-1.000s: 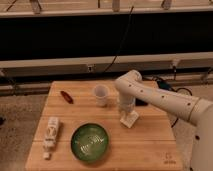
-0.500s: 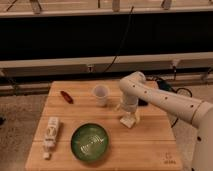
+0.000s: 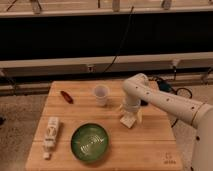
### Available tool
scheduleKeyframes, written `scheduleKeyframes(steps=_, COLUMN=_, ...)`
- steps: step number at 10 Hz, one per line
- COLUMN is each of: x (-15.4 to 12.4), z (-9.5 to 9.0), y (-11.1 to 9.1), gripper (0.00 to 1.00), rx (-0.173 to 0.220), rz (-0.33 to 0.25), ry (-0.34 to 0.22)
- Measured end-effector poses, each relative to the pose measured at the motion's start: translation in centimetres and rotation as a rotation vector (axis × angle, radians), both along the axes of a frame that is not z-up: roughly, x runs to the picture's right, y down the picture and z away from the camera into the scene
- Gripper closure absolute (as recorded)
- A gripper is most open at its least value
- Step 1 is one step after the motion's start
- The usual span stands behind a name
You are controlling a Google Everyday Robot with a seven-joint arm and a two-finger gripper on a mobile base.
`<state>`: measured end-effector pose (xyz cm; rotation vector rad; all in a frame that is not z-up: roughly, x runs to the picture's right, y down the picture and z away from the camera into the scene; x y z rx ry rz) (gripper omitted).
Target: Place the white sponge in the ceramic bowl
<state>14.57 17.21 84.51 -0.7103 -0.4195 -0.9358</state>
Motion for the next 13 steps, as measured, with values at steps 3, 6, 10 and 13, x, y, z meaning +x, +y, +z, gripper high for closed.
scheduleKeyframes(steps=3, x=0.4, z=0.4, y=0.4, gripper=0.59, rx=-0.013, rz=-0.025, ry=0.012)
scheduleKeyframes(steps=6, x=0.4, z=0.5, y=0.8, gripper=0.88, rx=-0.020, rz=-0.050, ry=0.011)
scheduleKeyframes(steps=10, x=-0.8, z=-2.8, y=-0.7, gripper=1.00, rx=-0.007, rz=-0.081, ry=0.002)
scheduleKeyframes(steps=13, x=-2.0, z=-5.0, y=-1.0, gripper=1.00, rx=-0.001, rz=-0.118, ry=-0.007)
